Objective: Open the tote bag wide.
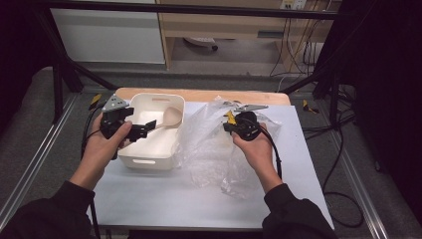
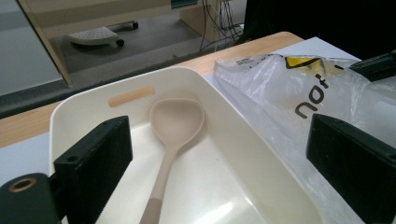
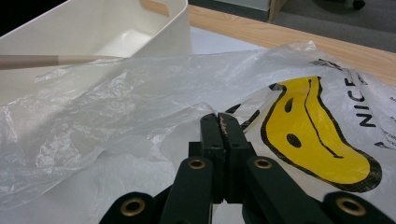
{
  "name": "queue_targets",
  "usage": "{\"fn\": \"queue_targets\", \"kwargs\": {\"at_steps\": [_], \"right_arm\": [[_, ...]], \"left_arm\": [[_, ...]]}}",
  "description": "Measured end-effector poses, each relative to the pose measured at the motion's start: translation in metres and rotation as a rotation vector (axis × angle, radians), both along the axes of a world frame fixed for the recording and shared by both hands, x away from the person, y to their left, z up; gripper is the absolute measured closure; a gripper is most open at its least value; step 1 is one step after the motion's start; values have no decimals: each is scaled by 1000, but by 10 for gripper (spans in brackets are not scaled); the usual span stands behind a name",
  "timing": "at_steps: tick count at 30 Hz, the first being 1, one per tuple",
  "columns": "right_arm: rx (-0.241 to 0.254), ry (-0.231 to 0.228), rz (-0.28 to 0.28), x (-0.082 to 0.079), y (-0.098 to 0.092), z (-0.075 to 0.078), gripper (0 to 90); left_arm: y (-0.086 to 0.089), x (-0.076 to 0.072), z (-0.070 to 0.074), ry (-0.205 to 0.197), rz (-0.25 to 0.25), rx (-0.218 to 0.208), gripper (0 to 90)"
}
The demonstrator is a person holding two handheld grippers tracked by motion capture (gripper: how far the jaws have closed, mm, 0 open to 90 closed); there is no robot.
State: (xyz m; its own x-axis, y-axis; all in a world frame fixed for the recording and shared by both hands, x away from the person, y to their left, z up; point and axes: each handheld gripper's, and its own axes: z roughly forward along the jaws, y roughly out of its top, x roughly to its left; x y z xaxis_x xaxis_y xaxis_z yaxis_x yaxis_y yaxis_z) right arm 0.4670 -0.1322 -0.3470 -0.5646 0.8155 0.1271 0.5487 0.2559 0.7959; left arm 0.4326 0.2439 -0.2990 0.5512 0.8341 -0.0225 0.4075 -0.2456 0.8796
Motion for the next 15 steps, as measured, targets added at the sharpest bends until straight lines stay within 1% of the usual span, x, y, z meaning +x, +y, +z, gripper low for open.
{"fn": "queue_targets", "kwargs": {"at_steps": [6, 10, 15], "right_arm": [[-2, 4, 3, -1, -1, -4, 900], [-1, 9, 0, -1, -3, -8, 900], [-1, 11, 2, -2, -4, -10, 900]], "left_arm": [[11, 3, -4, 15, 17, 0, 68], [20, 3, -5, 9, 34, -2, 68], [28, 2, -8, 22, 35, 2, 67]]}}
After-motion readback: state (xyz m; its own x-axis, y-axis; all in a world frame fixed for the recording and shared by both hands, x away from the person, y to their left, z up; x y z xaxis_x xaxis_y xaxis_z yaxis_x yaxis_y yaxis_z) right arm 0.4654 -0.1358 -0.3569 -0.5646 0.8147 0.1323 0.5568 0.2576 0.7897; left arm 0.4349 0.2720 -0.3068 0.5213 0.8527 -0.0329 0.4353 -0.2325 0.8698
